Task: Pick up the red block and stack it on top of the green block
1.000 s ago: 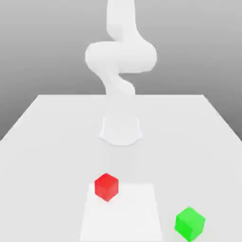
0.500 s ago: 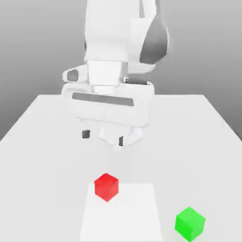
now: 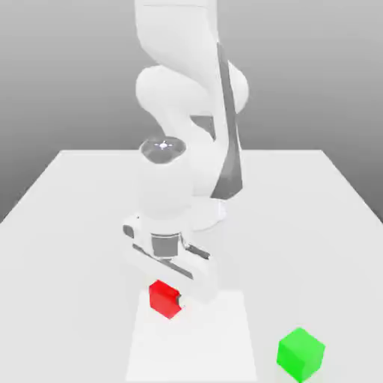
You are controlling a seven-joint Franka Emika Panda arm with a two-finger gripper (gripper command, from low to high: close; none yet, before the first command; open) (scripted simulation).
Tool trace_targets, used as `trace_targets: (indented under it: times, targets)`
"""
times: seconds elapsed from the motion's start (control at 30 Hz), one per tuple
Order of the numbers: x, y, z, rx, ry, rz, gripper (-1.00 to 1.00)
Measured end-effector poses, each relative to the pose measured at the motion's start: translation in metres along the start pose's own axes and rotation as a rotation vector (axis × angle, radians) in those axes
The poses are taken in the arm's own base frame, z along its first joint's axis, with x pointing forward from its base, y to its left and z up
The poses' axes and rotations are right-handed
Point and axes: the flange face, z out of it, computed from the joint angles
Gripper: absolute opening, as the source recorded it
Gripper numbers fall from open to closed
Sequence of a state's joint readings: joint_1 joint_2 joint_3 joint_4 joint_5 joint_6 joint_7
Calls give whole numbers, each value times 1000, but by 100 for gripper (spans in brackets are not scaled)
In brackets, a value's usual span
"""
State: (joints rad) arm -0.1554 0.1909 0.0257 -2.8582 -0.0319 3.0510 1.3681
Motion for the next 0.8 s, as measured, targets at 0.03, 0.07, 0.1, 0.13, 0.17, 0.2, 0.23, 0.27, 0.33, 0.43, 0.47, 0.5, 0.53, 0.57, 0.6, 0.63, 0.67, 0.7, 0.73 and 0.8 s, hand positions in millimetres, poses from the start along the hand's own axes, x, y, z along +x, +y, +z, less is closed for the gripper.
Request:
trace_targets:
  times: [0.03,0.07,0.1,0.13,0.17,0.2,0.23,0.27,0.33,0.43,0.47,0.5,0.53,0.57,0.6,0.63,0.67,0.7,0.73,0.8]
  targets:
    - [0,0,3,0,1,0,-100]
    - [0,0,0,0,0,0,-100]
    - [0,-1,-6,0,-2,0,-100]
    - [0,-1,-13,1,-3,1,-100]
    - [0,-2,-21,1,-4,1,-100]
    - [0,-2,-29,2,-5,1,-100]
    - [0,-2,-38,1,-4,0,-100]
    - [-1,-1,-46,1,-3,-1,-100]
    - [-7,-6,-60,-1,0,-33,-100]
    - [-43,-40,-70,-4,0,-211,-100]
    - [-57,-52,-73,-5,-1,-273,-100]
    - [-71,-64,-76,-5,-1,-335,-100]
    - [-86,-75,-79,-5,-1,-398,-100]
    - [-102,-86,-82,-6,-1,-463,-100]
    - [-119,-96,-84,-6,-2,-526,-100]
    - [-135,-105,-87,-5,-2,-587,-100]
    - [-151,-114,-90,-5,-1,-645,-100]
    - [-167,-122,-93,-4,-1,-703,-100]
    - [-184,-130,-97,-3,-1,-761,-100]
    - [-197,-137,-84,-2,0,-807,-100]
